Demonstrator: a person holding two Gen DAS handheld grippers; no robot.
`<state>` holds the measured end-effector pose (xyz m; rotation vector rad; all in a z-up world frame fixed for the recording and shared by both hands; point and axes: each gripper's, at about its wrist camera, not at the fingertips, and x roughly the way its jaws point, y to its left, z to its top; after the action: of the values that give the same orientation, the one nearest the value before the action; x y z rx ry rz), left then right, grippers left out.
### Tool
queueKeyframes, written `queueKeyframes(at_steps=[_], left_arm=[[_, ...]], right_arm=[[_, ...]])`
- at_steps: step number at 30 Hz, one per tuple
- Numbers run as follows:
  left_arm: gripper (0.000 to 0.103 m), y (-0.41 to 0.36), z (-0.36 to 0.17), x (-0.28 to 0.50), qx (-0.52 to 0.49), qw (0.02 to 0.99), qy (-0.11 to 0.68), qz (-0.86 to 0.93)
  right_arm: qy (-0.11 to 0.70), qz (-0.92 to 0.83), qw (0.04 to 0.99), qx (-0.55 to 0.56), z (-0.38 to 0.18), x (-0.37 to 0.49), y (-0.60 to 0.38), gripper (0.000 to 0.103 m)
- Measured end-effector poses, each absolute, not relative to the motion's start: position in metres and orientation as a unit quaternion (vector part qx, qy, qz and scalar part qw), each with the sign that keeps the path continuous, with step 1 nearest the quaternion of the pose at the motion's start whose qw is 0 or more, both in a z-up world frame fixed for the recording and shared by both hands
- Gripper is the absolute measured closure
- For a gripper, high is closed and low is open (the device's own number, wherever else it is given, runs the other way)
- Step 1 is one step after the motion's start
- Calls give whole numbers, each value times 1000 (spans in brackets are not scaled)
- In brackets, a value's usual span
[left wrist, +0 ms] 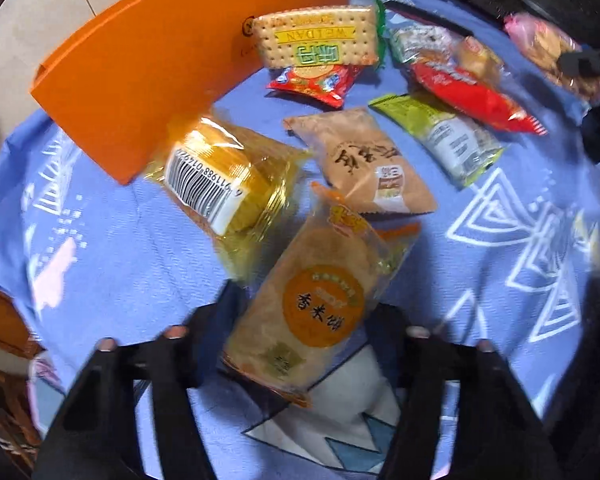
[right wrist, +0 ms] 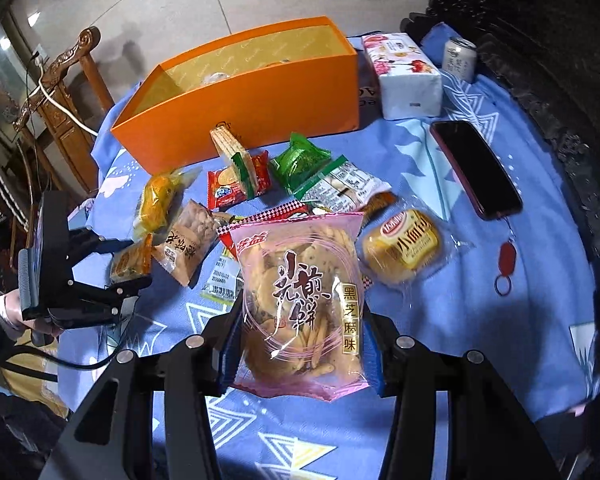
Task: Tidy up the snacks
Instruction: 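Carry both bags over the orange box and open both grippers to drop them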
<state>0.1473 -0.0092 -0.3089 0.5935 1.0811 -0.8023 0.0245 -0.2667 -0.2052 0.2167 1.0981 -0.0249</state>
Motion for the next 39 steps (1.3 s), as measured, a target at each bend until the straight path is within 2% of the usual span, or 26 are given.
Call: queueKeyframes(at_steps=[1, 4, 13, 23, 33, 39], left_arm=[[62, -8, -308, 148, 259, 739, 496, -375], [66, -6, -306, 145, 235, 733, 499, -398], [67, 12, -273, 137, 108, 752, 505, -410], [67, 44, -193, 152, 15, 816, 449, -363], [67, 22, -110, 205, -16, 865, 381, -326], [67, -6, -81, 250, -14, 880, 368, -300]], right_arm=[[520, -18, 848, 106, -204, 21, -267, 53], [517, -29, 848, 111, -202, 15, -266, 53], [507, -38, 853, 118, -196, 4, -261, 53], [484, -9, 867, 117, -180, 15, -251, 53], [414, 37, 902, 116, -123, 88, -252, 53], [368, 63, 924, 87, -78, 156, -247, 53]])
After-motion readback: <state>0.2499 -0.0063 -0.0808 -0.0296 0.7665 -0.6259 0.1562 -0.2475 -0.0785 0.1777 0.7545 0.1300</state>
